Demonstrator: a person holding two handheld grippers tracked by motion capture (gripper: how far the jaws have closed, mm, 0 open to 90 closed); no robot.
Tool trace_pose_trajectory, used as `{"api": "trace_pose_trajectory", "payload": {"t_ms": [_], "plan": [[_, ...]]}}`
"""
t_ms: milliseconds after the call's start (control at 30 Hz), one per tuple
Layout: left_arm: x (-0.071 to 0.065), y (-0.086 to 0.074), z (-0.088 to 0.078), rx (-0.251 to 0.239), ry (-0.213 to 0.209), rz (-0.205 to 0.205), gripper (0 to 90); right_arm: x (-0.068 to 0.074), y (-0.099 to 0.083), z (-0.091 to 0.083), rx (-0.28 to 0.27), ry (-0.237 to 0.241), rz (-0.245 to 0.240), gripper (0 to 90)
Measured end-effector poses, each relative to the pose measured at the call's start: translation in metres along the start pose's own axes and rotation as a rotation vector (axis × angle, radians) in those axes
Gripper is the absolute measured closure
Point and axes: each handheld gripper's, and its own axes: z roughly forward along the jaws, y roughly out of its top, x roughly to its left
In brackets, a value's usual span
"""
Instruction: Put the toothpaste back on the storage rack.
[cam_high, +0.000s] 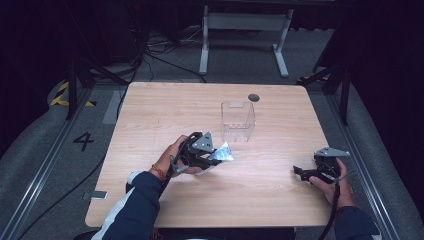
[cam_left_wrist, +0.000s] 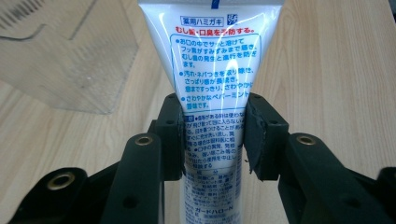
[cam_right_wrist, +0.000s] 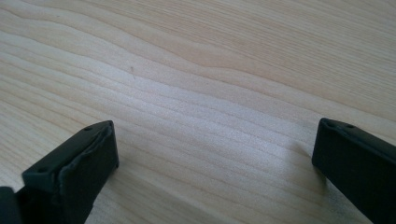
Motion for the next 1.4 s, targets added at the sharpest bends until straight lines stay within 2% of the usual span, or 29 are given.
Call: {"api": "trace_pose_trajectory", "payload": {"t_ms": [67, 200, 400, 600, 700, 800, 900, 1067, 1233, 1400], "plan": [[0.002, -0.004, -0.003, -0.028, 0.004, -0.018, 63.8, 0.0, 0.0, 0.0, 0.0, 0.0, 0.0, 0.5], [0.004, -0.009, -0.009, -0.072, 0.019, -0.023, 64.4, 0.0, 0.0, 0.0, 0.0, 0.0, 0.0, 0.5], [0.006, -0.009, -0.015, -0.13, 0.034, -0.042, 65.1, 0.0, 0.0, 0.0, 0.0, 0.0, 0.0, 0.5], [0.007, -0.006, -0.019, -0.151, 0.05, -0.036, 65.3, 0.0, 0.0, 0.0, 0.0, 0.0, 0.0, 0.5], [0.008, -0.004, -0.021, -0.166, 0.061, -0.047, 65.4, 0.0, 0.0, 0.0, 0.001, 0.001, 0.0, 0.5], [0.008, -0.001, -0.023, -0.179, 0.068, -0.04, 65.5, 0.0, 0.0, 0.0, 0.0, 0.0, 0.0, 0.5], [0.008, 0.003, -0.026, -0.202, 0.076, -0.051, 65.6, 0.0, 0.0, 0.0, 0.0, 0.0, 0.0, 0.5], [0.008, 0.011, -0.033, -0.223, 0.104, -0.037, 65.8, 0.0, 0.0, 0.0, 0.0, 0.0, 0.0, 0.5], [0.01, 0.017, -0.038, -0.253, 0.118, -0.057, 65.9, 0.0, 0.0, 0.0, 0.0, 0.0, 0.0, 0.5], [0.013, 0.025, -0.044, -0.273, 0.123, -0.045, 65.9, 0.0, 0.0, 0.0, 0.0, 0.0, 0.0, 0.5]]}}
